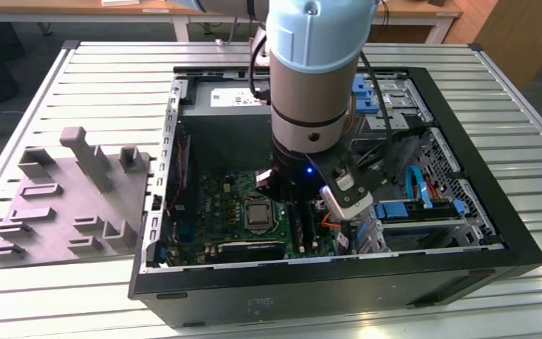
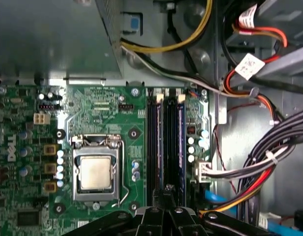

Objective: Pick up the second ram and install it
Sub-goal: 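Press down the second ram until it locks into place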

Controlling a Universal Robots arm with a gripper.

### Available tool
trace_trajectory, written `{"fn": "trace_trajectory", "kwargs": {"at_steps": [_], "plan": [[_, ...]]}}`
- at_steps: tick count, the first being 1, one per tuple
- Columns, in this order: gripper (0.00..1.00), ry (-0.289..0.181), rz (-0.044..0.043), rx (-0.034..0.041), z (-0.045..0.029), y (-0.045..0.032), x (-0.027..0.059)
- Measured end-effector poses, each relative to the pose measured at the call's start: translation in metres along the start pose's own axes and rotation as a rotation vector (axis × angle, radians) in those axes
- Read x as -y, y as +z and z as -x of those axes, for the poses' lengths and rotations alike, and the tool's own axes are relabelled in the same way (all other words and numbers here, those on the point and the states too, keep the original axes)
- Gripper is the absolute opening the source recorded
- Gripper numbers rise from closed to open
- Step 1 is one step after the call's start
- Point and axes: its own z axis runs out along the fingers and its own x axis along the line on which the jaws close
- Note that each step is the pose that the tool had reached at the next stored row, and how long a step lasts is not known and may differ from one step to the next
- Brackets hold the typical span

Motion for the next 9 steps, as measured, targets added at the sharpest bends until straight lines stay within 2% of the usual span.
{"fn": "trace_trajectory", "kwargs": {"at_steps": [5,9], "plan": [[0.11,0.000,-0.0137,0.0003,0.0002,-0.0002,0.0044],[0.11,0.000,-0.0153,0.0003,0.0002,-0.0002,0.0097]]}}
